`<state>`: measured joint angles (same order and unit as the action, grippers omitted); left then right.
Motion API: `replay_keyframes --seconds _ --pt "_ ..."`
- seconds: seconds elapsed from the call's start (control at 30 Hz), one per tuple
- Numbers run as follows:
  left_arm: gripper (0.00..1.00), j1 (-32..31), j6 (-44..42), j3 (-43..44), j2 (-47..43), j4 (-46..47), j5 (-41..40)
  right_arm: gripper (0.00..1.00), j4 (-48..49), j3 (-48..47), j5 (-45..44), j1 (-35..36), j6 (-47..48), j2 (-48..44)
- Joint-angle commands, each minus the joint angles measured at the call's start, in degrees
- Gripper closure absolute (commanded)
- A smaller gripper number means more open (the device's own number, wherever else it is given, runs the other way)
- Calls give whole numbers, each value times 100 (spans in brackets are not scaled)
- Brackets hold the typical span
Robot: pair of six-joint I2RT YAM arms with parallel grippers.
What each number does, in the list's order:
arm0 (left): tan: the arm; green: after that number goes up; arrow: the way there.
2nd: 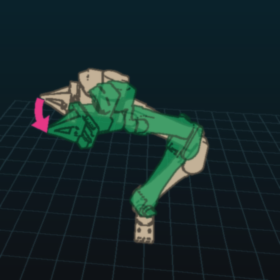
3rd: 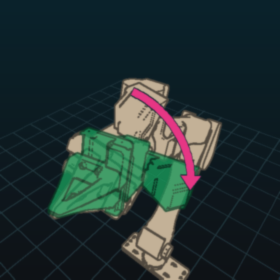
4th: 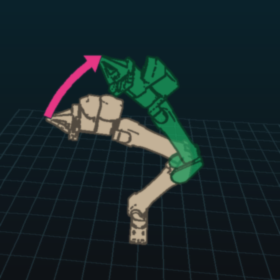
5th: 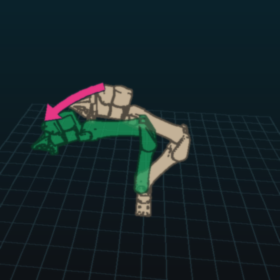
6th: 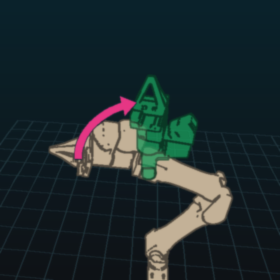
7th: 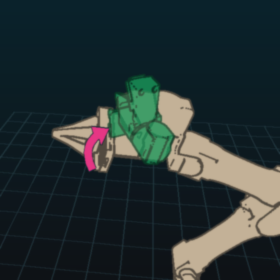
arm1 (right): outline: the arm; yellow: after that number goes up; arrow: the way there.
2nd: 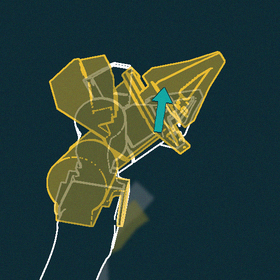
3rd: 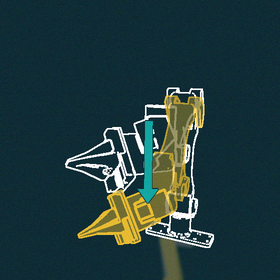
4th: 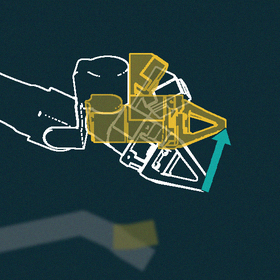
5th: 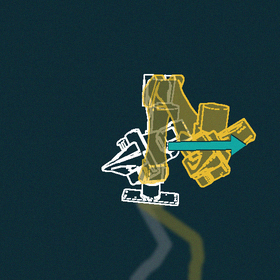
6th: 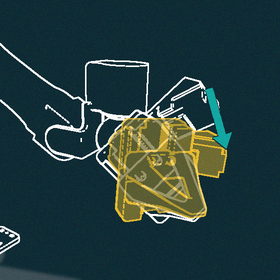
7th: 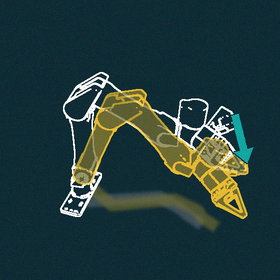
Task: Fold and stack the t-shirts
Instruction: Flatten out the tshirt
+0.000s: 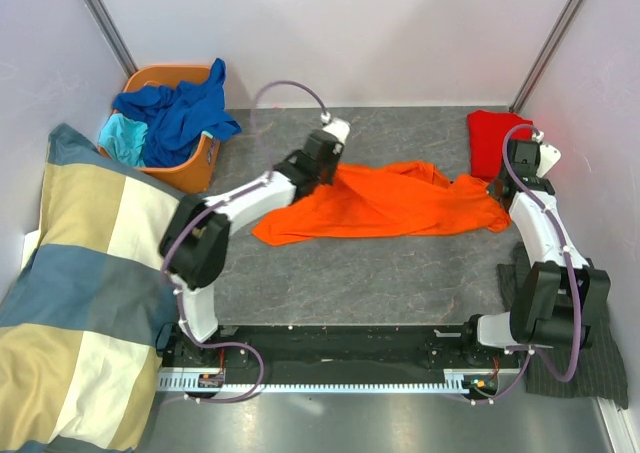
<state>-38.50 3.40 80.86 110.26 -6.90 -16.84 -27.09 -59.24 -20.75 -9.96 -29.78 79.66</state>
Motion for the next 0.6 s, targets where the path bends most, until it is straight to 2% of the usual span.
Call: replay_keyframes --seconds 0.0,0.1,0.27,0.53,0.57 --pt "98 422 -821 308 -1057 -399 602 100 -15 -430 10 20 -54 -451" --pt "98 449 -1235 255 -1216 -812 1059 100 -42 -430 89 20 -81 -495" --pt "98 423 -1131 -298 -1209 -980 1910 100 -42 -386 106 20 -98 -486" --pt "97 343 -674 -281 -602 -919 2212 100 2 -281 115 20 -98 -434" --pt "93 343 -613 -290 -515 -928 2211 100 11 -272 107 20 -89 -425"
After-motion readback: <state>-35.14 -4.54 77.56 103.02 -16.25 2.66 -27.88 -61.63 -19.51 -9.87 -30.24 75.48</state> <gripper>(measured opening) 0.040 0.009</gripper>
